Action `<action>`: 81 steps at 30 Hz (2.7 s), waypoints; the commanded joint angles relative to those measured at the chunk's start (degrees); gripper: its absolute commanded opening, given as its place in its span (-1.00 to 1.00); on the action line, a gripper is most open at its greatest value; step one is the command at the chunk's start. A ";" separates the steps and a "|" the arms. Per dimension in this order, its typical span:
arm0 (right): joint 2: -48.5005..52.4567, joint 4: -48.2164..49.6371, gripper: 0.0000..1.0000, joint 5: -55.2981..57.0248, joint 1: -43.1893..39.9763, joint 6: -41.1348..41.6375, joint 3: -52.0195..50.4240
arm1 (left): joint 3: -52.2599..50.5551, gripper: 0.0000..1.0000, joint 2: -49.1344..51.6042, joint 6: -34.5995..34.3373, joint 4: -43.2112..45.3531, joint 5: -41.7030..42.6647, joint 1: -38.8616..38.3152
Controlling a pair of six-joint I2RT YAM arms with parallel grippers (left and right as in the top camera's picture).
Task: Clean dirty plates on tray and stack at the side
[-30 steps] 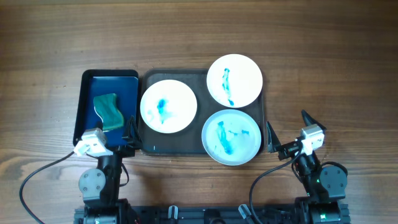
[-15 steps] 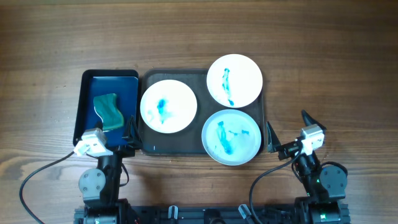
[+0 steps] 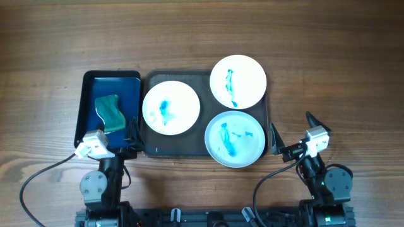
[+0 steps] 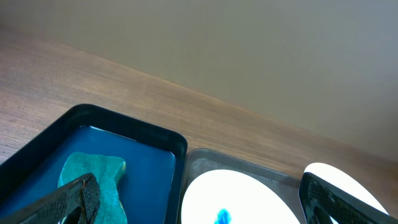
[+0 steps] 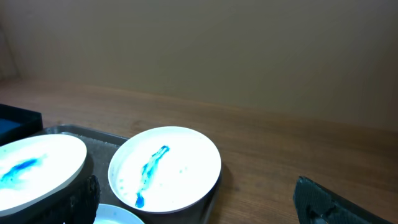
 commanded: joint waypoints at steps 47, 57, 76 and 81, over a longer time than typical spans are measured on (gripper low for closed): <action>66.64 -51.08 1.00 -16.76 0.24 -0.35 72.15 | 67.91 1.00 64.19 3.34 -49.40 8.48 -0.20; 89.29 -41.48 0.42 -12.22 17.84 25.31 75.95 | 69.29 1.00 75.21 3.10 -49.24 4.37 1.01; 106.38 -33.00 0.09 -0.87 29.07 32.57 77.42 | 69.29 1.00 75.34 3.13 -51.17 2.64 0.98; 111.56 -30.93 -0.17 0.13 29.66 35.39 76.98 | 69.29 1.00 75.38 3.15 -51.19 2.64 0.98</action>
